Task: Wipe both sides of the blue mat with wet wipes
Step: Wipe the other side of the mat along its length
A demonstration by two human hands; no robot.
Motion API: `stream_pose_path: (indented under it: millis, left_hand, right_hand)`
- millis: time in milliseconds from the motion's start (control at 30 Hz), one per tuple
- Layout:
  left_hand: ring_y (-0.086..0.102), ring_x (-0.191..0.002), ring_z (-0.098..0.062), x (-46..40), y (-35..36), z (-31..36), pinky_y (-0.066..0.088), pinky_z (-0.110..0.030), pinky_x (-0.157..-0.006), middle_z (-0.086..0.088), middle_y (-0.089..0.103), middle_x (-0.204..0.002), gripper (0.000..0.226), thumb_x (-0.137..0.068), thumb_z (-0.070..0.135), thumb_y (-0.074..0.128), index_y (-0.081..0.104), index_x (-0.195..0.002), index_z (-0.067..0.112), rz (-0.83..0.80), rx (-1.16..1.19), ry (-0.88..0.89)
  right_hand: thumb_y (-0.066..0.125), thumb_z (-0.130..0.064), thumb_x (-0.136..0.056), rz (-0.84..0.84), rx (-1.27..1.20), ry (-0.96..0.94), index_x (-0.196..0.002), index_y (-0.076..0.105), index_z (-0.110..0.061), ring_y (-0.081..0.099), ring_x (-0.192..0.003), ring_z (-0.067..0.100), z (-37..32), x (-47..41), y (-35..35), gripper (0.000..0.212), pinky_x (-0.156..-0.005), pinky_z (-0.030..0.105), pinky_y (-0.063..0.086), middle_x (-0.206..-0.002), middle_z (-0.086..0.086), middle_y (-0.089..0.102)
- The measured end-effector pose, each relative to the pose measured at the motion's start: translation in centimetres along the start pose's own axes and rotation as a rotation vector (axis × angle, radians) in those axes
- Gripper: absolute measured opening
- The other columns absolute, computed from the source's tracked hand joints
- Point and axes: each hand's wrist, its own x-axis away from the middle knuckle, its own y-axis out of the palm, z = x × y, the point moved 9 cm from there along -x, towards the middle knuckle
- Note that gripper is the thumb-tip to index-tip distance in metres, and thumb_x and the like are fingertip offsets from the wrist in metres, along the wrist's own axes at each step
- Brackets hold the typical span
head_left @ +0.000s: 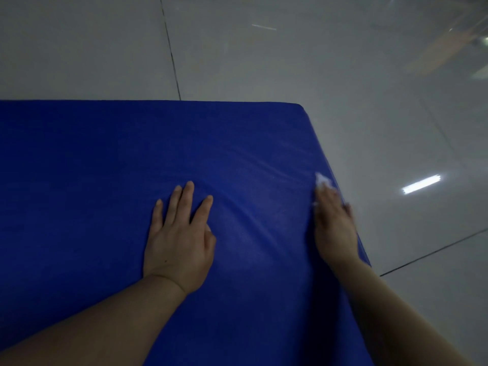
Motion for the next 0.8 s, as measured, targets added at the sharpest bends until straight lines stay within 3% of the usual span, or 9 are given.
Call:
stream_pose_path:
  millis: [67,100,167,267,500,567,700,733,800]
  left_hand:
    - [0.029,-0.141,-0.031,0.0,0.0,0.0,0.011,-0.047,-0.113,-0.017,0.032,-0.153,0.056,-0.091,0.031,0.025,0.047,-0.14,0.013,0.0,0.0,0.002]
    - [0.029,-0.141,-0.031,0.0,0.0,0.1,0.011,-0.047,-0.113,-0.017,0.032,-0.153,0.056,-0.091,0.031,0.025,0.048,-0.14,0.013,-0.001,-0.001,0.003]
    - [0.03,-0.141,-0.031,0.0,0.1,0.1,0.012,-0.047,-0.113,-0.017,0.032,-0.153,0.057,-0.091,0.032,0.025,0.048,-0.139,0.013,-0.009,-0.007,0.0]
    - [0.028,-0.142,-0.03,0.0,0.1,0.0,0.011,-0.046,-0.114,-0.016,0.031,-0.154,0.059,-0.09,0.033,0.023,0.047,-0.14,0.014,-0.021,-0.004,-0.01]
    - [0.029,-0.141,-0.031,-0.1,0.1,0.0,0.009,-0.046,-0.114,-0.017,0.032,-0.153,0.057,-0.091,0.032,0.024,0.048,-0.14,0.014,-0.014,-0.009,-0.006]
    - [0.028,-0.142,-0.03,0.0,0.2,0.0,0.009,-0.046,-0.114,-0.016,0.032,-0.153,0.057,-0.091,0.032,0.024,0.047,-0.14,0.014,-0.014,-0.007,-0.007]
    - [0.026,-0.142,-0.029,-0.1,0.1,0.0,0.011,-0.046,-0.114,-0.016,0.03,-0.154,0.057,-0.091,0.033,0.024,0.047,-0.141,0.015,-0.016,-0.011,-0.008]
    - [0.025,-0.143,-0.029,0.0,0.3,0.0,0.011,-0.046,-0.116,-0.015,0.028,-0.155,0.058,-0.091,0.033,0.023,0.045,-0.142,0.015,-0.025,-0.011,-0.009]
    - [0.022,-0.145,-0.028,0.0,0.4,-0.1,0.012,-0.048,-0.117,-0.014,0.025,-0.157,0.06,-0.092,0.034,0.019,0.042,-0.144,0.016,-0.036,-0.001,-0.016]
  right_hand:
    - [0.02,-0.02,-0.103,-0.013,-0.013,0.191,-0.151,0.017,-0.02,0.01,-0.145,0.013,2.8,-0.5,0.0,0.048,-0.119,0.038,0.006,-0.158,-0.002,0.013]
    - [0.023,-0.016,-0.103,-0.007,-0.014,0.166,-0.151,0.018,-0.019,0.01,-0.145,0.015,1.7,-0.3,0.0,0.049,-0.119,0.039,0.007,-0.158,-0.002,0.013]
    - [0.03,-0.008,-0.1,-0.017,-0.014,-0.094,-0.151,0.018,-0.021,0.011,-0.145,0.013,-3.6,1.1,0.9,0.054,-0.118,0.037,0.01,-0.157,-0.006,0.014]
    - [0.027,-0.018,-0.099,-0.113,0.013,-0.423,-0.148,0.029,-0.019,0.018,-0.143,0.011,-8.1,4.0,2.3,0.048,-0.117,0.035,0.01,-0.154,-0.005,0.023]
    - [0.023,-0.023,-0.103,-0.052,-0.036,0.131,-0.15,0.017,-0.02,0.009,-0.146,0.015,3.4,0.2,-0.2,0.048,-0.119,0.035,0.005,-0.156,-0.006,0.008]
    - [0.025,-0.015,-0.103,-0.045,-0.028,0.051,-0.151,0.015,-0.02,0.007,-0.146,0.014,1.2,1.4,0.0,0.05,-0.12,0.037,0.006,-0.156,-0.007,0.007]
    - [0.023,-0.02,-0.1,-0.157,0.019,-0.42,-0.149,0.027,-0.018,0.013,-0.145,0.012,-5.8,6.5,2.1,0.049,-0.118,0.036,0.008,-0.156,-0.004,0.021]
    - [0.022,-0.024,-0.101,-0.152,0.017,-0.41,-0.148,0.029,-0.019,0.016,-0.145,0.012,-5.4,6.1,2.0,0.049,-0.118,0.037,0.009,-0.155,-0.004,0.022]
    - [0.019,-0.03,-0.102,-0.078,0.01,-0.198,-0.15,0.024,-0.021,0.015,-0.144,0.013,-2.2,3.7,0.8,0.049,-0.118,0.038,0.008,-0.155,-0.008,0.017]
